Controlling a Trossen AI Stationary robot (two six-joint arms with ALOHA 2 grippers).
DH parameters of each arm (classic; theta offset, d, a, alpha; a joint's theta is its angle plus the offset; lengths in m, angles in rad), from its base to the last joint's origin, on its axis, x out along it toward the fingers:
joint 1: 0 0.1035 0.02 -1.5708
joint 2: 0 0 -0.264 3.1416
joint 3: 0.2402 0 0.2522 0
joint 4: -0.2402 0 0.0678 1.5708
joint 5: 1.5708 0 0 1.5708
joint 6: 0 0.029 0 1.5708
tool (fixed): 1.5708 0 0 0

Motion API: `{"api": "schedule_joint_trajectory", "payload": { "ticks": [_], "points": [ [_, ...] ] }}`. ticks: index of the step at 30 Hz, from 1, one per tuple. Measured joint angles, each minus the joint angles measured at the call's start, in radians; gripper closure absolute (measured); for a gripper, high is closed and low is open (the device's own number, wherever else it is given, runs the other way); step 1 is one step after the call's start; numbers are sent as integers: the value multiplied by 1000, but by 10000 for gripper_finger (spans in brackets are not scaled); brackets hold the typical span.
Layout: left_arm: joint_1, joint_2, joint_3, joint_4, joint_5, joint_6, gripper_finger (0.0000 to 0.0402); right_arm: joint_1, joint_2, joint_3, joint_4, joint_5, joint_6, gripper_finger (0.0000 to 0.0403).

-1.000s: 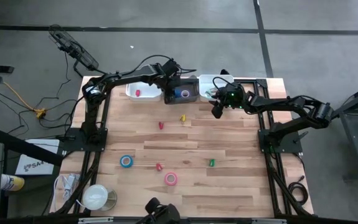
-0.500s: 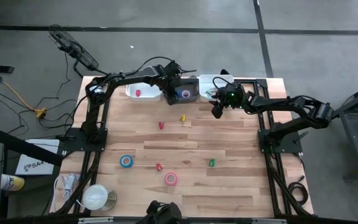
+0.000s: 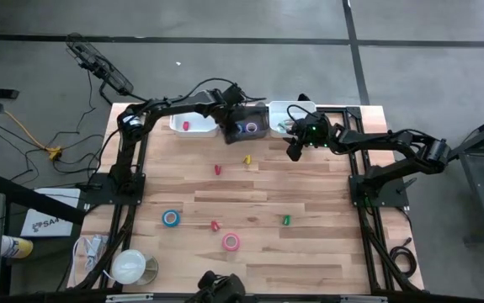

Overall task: Pick and place Stapler, Stapler remover, tape
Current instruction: Put the light blue tape into the black bin

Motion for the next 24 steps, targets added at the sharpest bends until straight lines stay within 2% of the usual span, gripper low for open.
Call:
{"api": "schedule_joint_trajectory", "payload": {
  "ticks": [3,6,17,20,24],
  "points": [
    [0,0,2,-28,6,52,365,0,0,0,0,0,0,267],
    [1,-2,54,-126,3,123,378,0,0,0,0,0,0,267],
    [-76,-11,359,-537,-266,298,379,0,0,0,-5,0,-1,267],
    [-111,-11,389,-670,-271,336,362,0,0,0,-13,0,-4,267],
    [-170,-10,388,-853,-280,371,307,0,0,0,-23,0,-10,267]
  ]
}}
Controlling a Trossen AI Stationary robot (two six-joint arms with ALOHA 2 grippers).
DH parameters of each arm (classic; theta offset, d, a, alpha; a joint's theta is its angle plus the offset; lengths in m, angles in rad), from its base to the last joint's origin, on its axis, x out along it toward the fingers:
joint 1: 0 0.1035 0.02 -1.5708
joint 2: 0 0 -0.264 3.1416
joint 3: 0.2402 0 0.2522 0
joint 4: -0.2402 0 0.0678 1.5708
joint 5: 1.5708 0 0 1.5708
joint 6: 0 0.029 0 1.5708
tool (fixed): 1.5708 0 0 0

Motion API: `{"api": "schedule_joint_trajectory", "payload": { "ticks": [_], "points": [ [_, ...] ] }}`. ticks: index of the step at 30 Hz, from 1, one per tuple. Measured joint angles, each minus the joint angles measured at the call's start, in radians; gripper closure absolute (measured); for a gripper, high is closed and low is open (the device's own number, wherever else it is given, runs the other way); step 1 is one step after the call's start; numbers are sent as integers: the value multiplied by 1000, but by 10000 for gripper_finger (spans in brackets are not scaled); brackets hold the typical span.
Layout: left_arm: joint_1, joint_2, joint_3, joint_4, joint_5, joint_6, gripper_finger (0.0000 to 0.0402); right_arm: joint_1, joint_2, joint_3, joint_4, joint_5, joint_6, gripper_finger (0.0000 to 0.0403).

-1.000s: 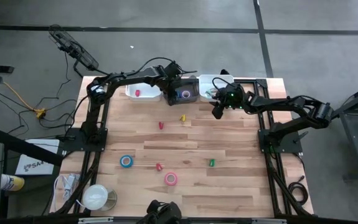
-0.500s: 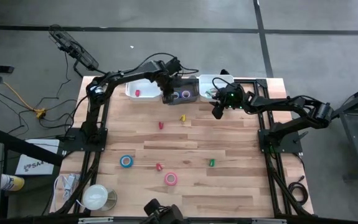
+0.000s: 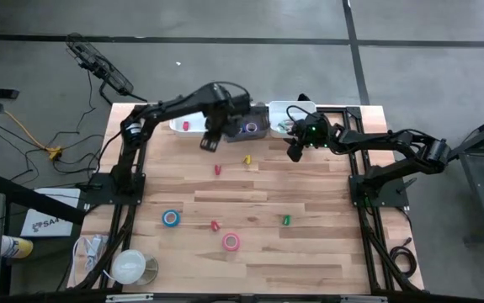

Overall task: Pick and place Stapler, Stapler remover, tape
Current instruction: Put the light blue tape into the black bin

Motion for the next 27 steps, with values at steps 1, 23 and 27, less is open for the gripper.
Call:
{"api": "schedule_joint_trajectory", "payload": {
  "ticks": [1,23,27],
  "points": [
    [-17,0,0,-43,-10,-1,290,0,0,0,-2,0,0,267],
    [-302,-506,-545,71,-47,-220,180,0,0,0,-39,-3,-37,267],
    [-361,-655,-775,201,8,-338,180,0,-3,0,-37,-12,-49,267]
  ]
}}
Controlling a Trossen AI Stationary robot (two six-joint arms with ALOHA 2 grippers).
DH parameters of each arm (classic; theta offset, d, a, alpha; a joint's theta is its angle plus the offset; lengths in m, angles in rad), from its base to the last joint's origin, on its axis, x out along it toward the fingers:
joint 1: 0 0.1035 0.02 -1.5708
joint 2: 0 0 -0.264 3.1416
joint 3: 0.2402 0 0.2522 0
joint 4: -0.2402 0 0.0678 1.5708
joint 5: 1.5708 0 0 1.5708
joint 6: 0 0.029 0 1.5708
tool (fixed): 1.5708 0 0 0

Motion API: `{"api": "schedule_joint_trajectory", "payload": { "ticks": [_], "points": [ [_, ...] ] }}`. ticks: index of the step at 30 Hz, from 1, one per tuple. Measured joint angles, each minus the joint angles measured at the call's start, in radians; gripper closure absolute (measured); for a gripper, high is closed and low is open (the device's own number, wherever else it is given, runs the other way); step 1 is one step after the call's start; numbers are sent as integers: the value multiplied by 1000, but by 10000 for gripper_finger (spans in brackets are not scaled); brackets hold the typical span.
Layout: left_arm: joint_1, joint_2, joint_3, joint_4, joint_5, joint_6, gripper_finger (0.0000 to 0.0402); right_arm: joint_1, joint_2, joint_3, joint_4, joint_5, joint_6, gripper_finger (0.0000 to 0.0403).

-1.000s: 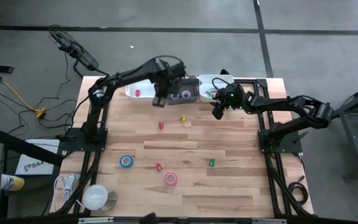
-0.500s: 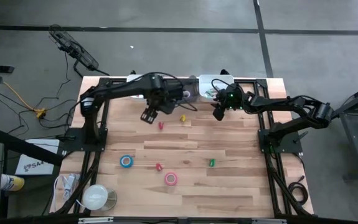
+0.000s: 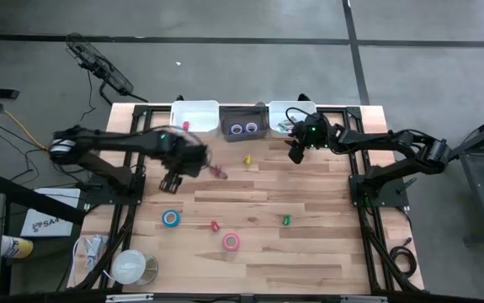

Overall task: Pick and place Stapler, Stapler remover, tape
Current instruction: Put the light blue tape into the black bin

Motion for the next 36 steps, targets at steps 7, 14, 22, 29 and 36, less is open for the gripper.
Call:
{"api": "schedule_joint_trajectory", "payload": {
  "ticks": [7,14,22,29,36],
  "points": [
    [-123,-186,-303,168,44,-196,179,4,-83,0,-30,-81,-37,267],
    [-235,-240,-479,307,97,-331,179,63,-217,0,-197,-139,-33,267],
    [-351,-240,-512,394,152,-429,179,217,-284,0,-372,-94,43,267],
    [-444,-239,-513,437,61,-573,179,397,-285,0,-386,9,124,267],
    [-514,-239,-513,432,35,-722,179,598,-285,-34,-293,184,213,267]
  ]
}}
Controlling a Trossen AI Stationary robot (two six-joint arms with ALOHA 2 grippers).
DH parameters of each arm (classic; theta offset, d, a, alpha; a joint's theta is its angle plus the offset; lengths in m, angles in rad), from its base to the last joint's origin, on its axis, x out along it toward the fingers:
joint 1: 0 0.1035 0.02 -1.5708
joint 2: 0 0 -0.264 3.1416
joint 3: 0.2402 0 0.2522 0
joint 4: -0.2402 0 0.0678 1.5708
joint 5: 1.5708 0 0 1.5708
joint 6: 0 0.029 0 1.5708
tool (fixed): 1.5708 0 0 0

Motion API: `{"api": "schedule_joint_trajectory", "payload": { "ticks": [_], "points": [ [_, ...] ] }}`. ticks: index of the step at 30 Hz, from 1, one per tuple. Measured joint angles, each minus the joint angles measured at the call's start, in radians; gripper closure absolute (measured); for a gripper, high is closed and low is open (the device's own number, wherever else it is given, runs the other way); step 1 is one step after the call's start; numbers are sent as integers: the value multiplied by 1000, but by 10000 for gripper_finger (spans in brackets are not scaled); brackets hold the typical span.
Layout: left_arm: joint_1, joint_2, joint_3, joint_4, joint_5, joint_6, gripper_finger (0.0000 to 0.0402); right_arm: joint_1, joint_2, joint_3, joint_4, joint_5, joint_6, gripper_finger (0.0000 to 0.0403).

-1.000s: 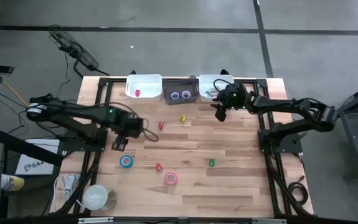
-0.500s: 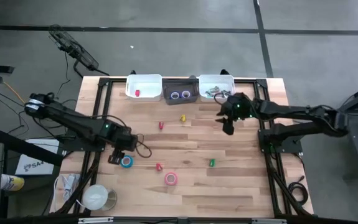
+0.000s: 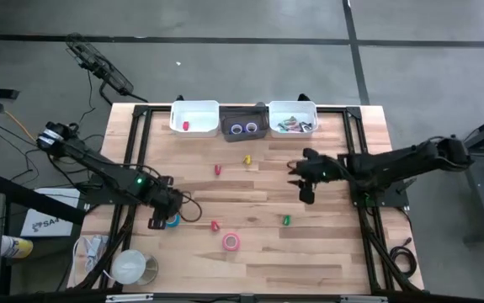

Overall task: Pick and place Stapler, Stapler remover, tape
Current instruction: Put the light blue tape into the black bin

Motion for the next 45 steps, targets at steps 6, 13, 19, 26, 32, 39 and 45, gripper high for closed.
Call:
{"api": "schedule_joint_trajectory", "payload": {
  "ticks": [6,13,19,26,32,39,45],
  "points": [
    [-90,0,0,75,31,-10,179,128,0,-139,222,46,99,267],
    [-175,29,0,107,19,-102,180,245,0,-221,352,195,152,267],
    [-201,129,0,125,36,-135,180,321,0,-272,487,330,142,267],
    [-199,226,0,144,53,-135,180,382,0,-292,533,410,141,267],
    [-199,269,1,167,47,-130,210,425,1,-292,568,408,94,267],
    [-200,274,1,166,5,-133,307,467,1,-292,583,347,34,267],
    [-200,274,2,166,-11,-133,367,476,1,-292,582,315,19,267]
  ]
}}
